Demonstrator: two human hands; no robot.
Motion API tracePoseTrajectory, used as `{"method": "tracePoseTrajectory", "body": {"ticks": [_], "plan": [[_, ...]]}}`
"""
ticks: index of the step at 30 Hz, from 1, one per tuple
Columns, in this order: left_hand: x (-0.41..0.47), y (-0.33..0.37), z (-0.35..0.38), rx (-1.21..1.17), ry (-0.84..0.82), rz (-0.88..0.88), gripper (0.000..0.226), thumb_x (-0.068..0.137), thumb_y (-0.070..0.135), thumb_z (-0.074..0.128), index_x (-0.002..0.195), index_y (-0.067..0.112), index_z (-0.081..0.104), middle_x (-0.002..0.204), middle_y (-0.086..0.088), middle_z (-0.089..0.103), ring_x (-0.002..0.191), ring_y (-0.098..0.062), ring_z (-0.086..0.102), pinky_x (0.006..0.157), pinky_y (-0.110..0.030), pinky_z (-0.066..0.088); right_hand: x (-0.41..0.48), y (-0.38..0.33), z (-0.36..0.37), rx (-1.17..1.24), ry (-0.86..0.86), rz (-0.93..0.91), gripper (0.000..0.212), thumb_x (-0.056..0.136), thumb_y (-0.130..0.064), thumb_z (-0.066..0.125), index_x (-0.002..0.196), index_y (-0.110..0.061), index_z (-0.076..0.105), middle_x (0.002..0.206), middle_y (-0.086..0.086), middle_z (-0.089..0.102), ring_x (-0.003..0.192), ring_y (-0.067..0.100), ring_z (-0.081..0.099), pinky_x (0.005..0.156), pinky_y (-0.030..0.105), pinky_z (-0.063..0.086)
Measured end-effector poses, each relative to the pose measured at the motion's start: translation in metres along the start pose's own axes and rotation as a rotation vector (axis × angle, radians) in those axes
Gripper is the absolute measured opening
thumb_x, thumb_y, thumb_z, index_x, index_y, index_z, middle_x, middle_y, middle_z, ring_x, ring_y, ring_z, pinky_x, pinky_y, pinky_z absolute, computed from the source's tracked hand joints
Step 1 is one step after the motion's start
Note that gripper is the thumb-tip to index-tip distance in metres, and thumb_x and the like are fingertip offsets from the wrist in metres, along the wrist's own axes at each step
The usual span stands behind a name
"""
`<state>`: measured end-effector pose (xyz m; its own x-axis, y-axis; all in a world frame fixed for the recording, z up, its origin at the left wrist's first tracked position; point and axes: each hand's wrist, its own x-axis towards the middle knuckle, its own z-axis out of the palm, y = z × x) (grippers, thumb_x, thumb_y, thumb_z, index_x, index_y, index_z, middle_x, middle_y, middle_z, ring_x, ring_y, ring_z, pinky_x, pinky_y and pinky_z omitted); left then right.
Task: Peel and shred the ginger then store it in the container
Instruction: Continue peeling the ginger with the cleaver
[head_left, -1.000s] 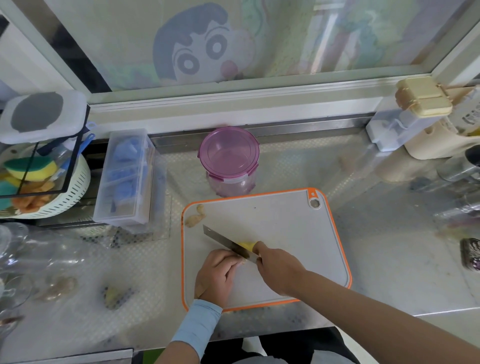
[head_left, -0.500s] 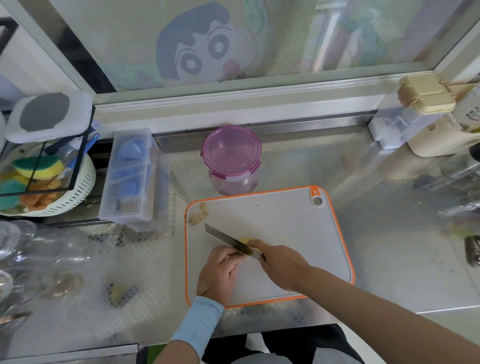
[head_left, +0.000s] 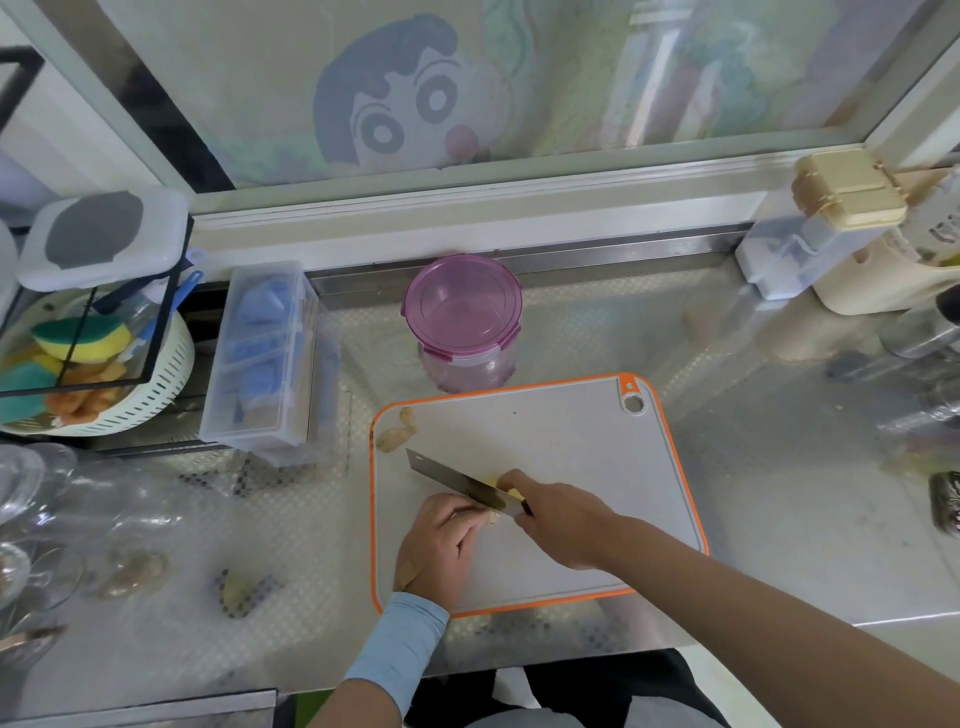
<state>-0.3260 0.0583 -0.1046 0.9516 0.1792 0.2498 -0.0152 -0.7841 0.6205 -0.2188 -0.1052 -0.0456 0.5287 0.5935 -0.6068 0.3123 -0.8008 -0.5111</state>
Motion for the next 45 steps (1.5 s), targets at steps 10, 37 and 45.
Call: {"method": "tracePoseTrajectory", "body": {"ticks": [10,37,45], "plan": [[-0.001,-0.004,0.002,-0.013,-0.039,-0.017,0.013,0.087,0.018,0.063,0.086,0.016,0.076,0.093,0.007,0.063,0.090,-0.011,0.057,0.073,-0.018,0.047,0.003,0.008,-0.027,0.508,-0.149,0.180,0.018,0.097,-0.030,0.053,0.089,-0.015,0.059,0.067,0.003,0.054,0.044,0.017,0.035,0.041,0.023,0.032],[0.004,-0.019,0.005,0.048,0.002,0.106,0.024,0.086,0.030,0.055,0.080,0.018,0.075,0.085,0.006,0.064,0.084,-0.006,0.053,0.069,-0.018,0.048,-0.027,-0.017,-0.021,0.174,0.146,0.067,0.028,0.097,-0.029,0.048,0.080,-0.045,0.064,0.073,-0.011,0.057,0.075,0.021,0.055,0.067,0.031,0.043],[0.003,-0.018,0.007,0.036,0.121,0.165,0.055,0.103,0.040,0.034,0.083,0.011,0.076,0.092,-0.006,0.071,0.093,-0.017,0.056,0.079,-0.018,0.043,-0.046,-0.023,0.020,-0.140,0.218,-0.009,0.045,0.105,-0.027,0.032,0.148,-0.040,0.035,0.104,0.006,0.063,0.097,0.029,0.060,0.080,0.039,0.049]]}}
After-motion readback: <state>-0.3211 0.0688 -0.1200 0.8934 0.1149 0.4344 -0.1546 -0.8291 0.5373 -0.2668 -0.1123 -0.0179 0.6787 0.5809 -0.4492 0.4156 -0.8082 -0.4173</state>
